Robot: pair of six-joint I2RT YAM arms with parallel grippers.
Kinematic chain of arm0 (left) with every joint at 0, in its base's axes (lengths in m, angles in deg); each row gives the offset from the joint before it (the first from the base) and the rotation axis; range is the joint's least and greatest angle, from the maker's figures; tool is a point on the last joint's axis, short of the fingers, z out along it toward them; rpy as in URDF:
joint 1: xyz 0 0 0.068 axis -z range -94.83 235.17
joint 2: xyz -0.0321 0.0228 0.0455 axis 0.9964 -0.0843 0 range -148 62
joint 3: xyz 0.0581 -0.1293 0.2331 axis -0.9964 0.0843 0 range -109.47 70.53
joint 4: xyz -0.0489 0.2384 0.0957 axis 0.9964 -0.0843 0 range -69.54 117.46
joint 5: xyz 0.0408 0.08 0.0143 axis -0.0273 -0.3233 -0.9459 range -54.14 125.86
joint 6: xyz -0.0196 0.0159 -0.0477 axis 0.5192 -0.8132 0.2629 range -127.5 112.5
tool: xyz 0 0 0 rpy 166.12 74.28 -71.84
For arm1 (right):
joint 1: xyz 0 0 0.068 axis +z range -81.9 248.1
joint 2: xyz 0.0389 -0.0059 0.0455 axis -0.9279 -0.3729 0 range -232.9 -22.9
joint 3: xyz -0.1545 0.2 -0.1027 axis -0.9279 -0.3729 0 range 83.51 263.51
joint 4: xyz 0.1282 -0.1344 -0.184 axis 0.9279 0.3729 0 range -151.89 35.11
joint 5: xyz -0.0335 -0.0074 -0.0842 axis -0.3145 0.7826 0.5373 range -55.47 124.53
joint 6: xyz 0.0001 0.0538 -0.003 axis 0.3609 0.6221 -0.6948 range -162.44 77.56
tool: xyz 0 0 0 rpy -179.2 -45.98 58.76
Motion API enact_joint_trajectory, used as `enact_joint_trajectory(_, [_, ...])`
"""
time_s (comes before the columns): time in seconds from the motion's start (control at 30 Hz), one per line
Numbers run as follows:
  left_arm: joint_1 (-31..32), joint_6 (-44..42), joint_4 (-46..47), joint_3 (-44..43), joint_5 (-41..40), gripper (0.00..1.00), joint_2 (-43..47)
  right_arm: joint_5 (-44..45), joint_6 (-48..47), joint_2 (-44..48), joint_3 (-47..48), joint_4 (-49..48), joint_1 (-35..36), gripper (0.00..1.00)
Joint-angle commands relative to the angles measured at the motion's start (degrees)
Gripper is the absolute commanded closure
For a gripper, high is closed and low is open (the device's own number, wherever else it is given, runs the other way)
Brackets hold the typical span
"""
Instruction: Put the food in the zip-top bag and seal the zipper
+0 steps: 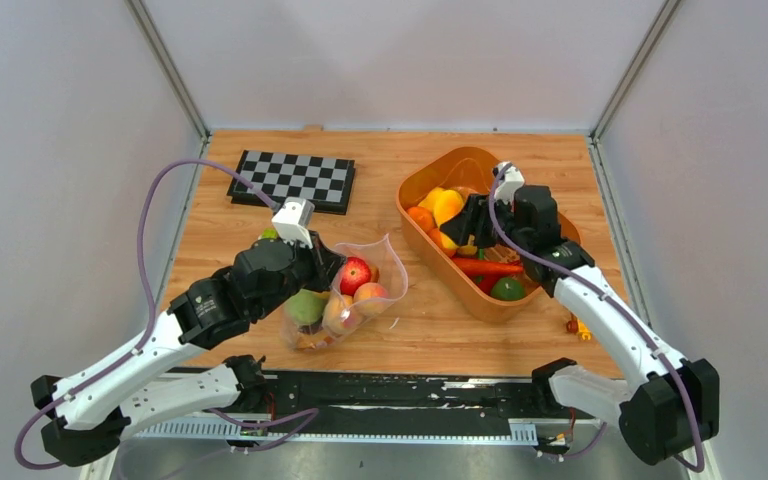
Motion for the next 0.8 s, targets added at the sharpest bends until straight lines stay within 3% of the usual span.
enact_joint_trajectory(0.0, [-0.06,0.76,2.95,-0.39,-0.09,0.97,0.11,-17.15,12.09,3.21,-0.92,-10.87,0.42,0.71])
enact_joint_trajectory(0.33, [0.01,0.72,4.30,-0.57,1.26,0.97,-1.63,-30.26,5.19,8.50,1.76,-10.03,9.83,0.68])
enact_joint_trajectory(0.53, [0.02,0.32,3.95,-1.48,1.14,0.97,-1.69,-28.59,-1.30,5.26,6.16,-5.27,18.37,0.68])
enact_joint_trajectory(0.77, [0.02,0.14,3.34,-1.77,1.32,0.97,-1.20,-19.19,-6.82,-0.43,11.93,3.19,24.84,0.68])
